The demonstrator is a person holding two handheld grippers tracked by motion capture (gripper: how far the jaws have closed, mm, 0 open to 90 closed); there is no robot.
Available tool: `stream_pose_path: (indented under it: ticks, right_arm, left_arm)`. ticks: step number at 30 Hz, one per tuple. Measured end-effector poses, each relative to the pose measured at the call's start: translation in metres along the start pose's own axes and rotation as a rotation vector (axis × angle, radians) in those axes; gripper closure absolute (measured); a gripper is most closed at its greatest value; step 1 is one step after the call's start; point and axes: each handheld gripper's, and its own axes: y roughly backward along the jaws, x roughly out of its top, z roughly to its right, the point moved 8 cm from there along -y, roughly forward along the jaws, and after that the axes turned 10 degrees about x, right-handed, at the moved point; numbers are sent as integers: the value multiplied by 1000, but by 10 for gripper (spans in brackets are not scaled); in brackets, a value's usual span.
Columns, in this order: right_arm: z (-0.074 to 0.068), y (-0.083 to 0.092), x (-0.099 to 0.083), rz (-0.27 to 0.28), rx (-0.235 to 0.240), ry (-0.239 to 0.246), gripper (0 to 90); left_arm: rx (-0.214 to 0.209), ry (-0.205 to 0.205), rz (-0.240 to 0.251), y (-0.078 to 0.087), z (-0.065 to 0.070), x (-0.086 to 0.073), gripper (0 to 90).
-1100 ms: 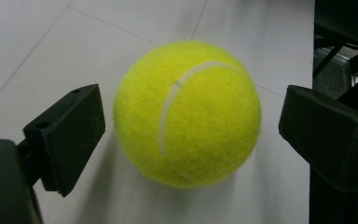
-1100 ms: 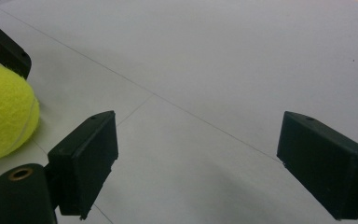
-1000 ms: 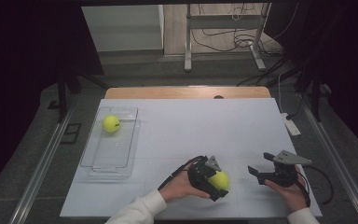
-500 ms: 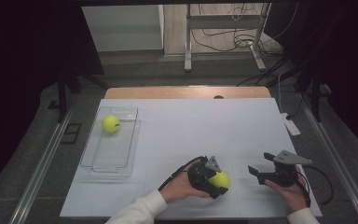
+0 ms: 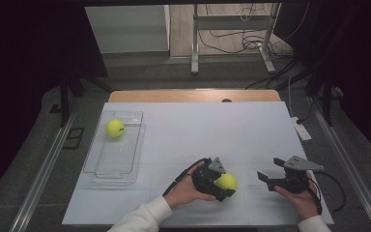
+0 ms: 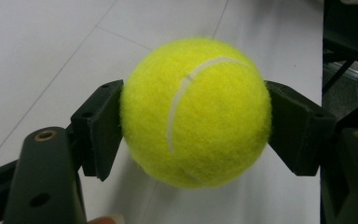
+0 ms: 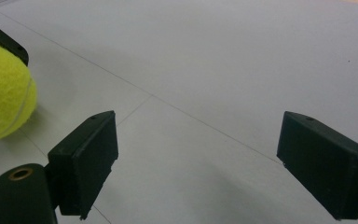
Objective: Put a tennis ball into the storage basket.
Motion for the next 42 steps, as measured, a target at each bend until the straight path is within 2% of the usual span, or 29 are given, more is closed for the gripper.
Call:
stream_pose_path:
  ticks: [25,42]
  right_arm:
    - [0,0,0,-2,-1,3,126]
    - [1,0,-1,-4,-4,3,127]
  left_arm:
    - [15,20,62,16,-10,10,267]
    - [31,68,119,34,-23,18,267]
